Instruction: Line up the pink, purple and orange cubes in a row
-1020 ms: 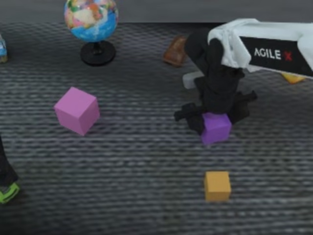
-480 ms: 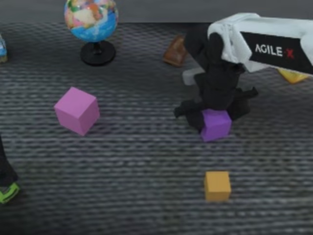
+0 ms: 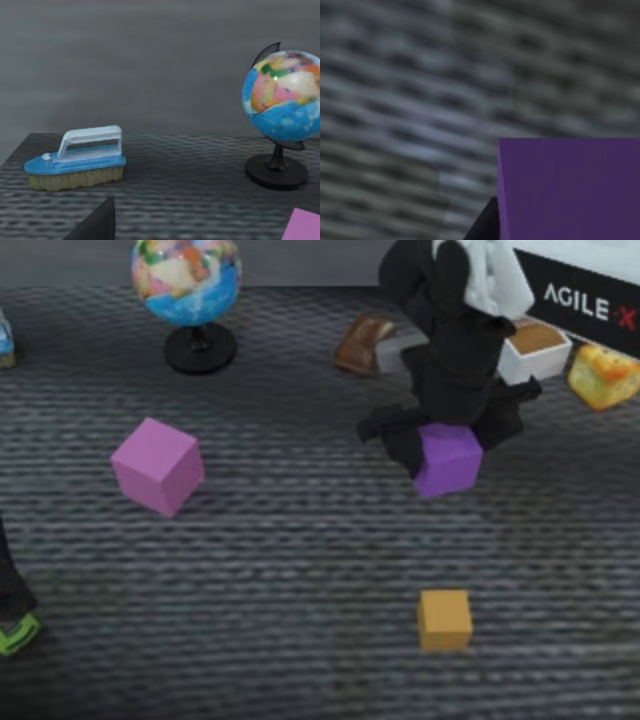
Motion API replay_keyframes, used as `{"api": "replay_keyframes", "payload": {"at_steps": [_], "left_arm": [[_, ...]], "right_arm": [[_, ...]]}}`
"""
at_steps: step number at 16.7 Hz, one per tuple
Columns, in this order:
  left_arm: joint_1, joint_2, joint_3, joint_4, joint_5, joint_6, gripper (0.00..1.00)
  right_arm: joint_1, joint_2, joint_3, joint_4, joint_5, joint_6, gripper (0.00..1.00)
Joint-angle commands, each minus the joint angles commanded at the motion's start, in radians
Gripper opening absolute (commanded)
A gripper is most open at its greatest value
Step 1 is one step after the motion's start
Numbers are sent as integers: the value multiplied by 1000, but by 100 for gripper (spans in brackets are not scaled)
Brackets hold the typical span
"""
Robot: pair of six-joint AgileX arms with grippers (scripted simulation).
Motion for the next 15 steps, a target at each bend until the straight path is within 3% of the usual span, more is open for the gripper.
{"api": "replay_keyframes", "payload": {"at_steps": [6,15], "left_arm": [[0,0,0,0,0,0,100],[0,0,0,0,0,0,100]], "right_arm": [[39,-28,-42,11,1,74,0],[311,-247,-328,70,5,583,0]]}}
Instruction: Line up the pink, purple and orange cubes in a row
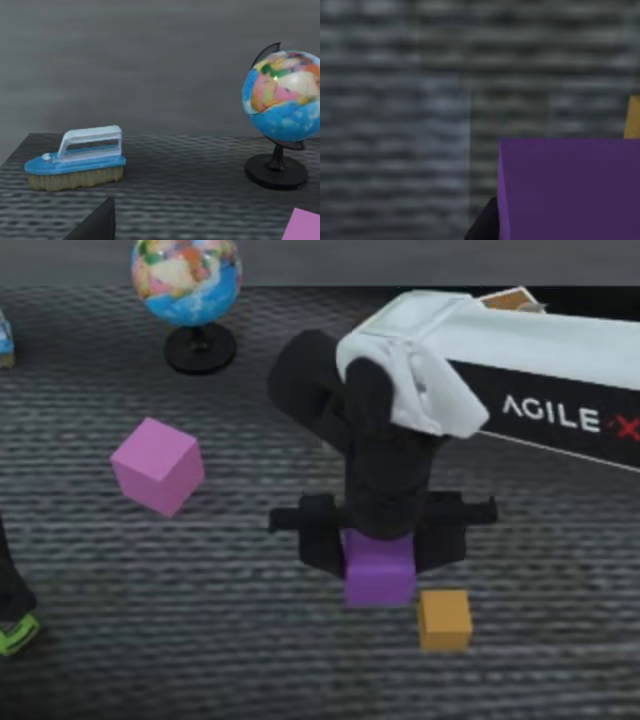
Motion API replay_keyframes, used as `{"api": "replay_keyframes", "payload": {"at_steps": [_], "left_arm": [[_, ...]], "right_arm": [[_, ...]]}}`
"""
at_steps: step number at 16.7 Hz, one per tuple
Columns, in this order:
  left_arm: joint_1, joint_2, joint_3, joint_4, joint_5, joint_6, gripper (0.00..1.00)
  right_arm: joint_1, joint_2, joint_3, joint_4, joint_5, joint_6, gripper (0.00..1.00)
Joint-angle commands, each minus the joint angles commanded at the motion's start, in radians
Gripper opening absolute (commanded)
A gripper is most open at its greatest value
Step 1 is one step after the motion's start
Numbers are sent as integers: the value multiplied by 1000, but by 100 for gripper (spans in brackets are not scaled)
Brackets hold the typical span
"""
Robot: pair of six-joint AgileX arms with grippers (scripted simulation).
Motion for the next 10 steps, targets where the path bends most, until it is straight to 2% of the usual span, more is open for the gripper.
{"api": "replay_keyframes", "payload": {"at_steps": [3,10], "left_arm": [[0,0,0,0,0,0,100],[0,0,0,0,0,0,100]], "right_arm": [[43,-40,-47,13,1,63,0],[38,-24,-77,53,1,65,0]]}}
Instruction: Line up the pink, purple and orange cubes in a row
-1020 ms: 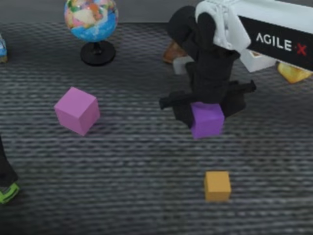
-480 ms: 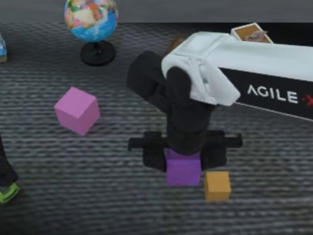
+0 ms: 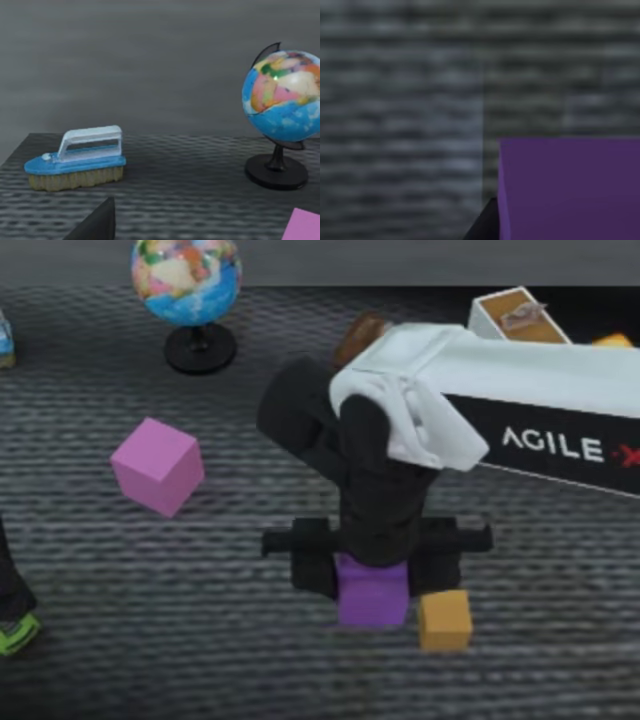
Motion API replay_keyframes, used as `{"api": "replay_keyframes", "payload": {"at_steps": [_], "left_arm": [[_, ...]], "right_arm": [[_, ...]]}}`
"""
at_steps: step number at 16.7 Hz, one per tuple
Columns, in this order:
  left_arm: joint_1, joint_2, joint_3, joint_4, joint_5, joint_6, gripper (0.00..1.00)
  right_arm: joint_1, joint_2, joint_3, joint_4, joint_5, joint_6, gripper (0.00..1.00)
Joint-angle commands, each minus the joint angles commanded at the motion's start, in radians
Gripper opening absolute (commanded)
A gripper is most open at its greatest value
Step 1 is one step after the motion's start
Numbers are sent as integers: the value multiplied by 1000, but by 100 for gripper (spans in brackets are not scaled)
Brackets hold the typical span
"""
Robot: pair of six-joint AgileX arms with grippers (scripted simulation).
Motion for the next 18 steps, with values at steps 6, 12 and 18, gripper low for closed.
{"api": "replay_keyframes", "payload": {"at_steps": [6,12,18], "left_arm": [[0,0,0,0,0,0,100],[0,0,0,0,0,0,100],[0,0,0,0,0,0,100]], "right_arm": [[7,68,-127,203,1,3,0],[8,70,-131,208,1,3,15],[8,70,-131,208,1,3,60]]}}
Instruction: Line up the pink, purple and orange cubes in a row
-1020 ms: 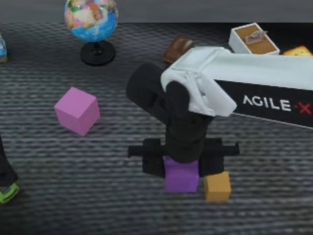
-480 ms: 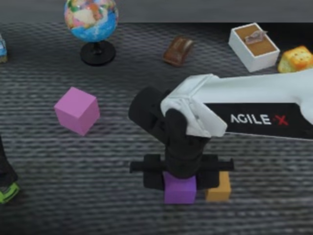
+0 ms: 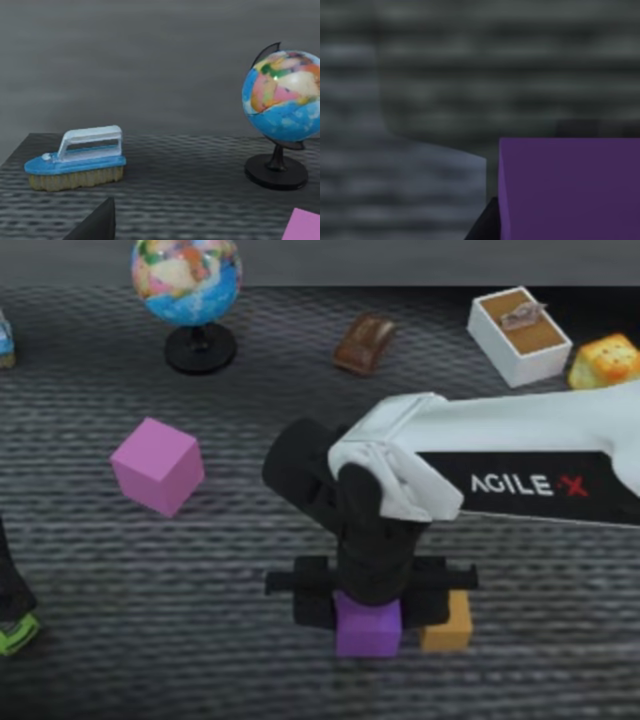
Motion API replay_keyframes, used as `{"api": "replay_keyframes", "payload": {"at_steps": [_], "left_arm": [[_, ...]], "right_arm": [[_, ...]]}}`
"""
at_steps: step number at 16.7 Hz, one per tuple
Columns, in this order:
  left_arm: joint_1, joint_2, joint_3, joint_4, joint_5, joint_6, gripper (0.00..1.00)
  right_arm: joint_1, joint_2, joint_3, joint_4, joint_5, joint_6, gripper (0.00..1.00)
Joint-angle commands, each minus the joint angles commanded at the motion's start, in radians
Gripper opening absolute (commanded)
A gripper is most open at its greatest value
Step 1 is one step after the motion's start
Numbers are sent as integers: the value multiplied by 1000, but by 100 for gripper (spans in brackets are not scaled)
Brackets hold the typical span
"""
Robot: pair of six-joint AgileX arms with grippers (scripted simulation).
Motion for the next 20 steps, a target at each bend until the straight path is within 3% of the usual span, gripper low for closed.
{"api": "replay_keyframes", "payload": {"at_steps": [5,6,15,20], "left_arm": [[0,0,0,0,0,0,100],[0,0,0,0,0,0,100],[0,0,0,0,0,0,100],[0,0,0,0,0,0,100]], "right_arm": [[0,0,0,0,0,0,98],[0,0,0,0,0,0,100],[-1,-1,3,-4,0,0,100],[4,-49,97,-154,0,4,100]]}}
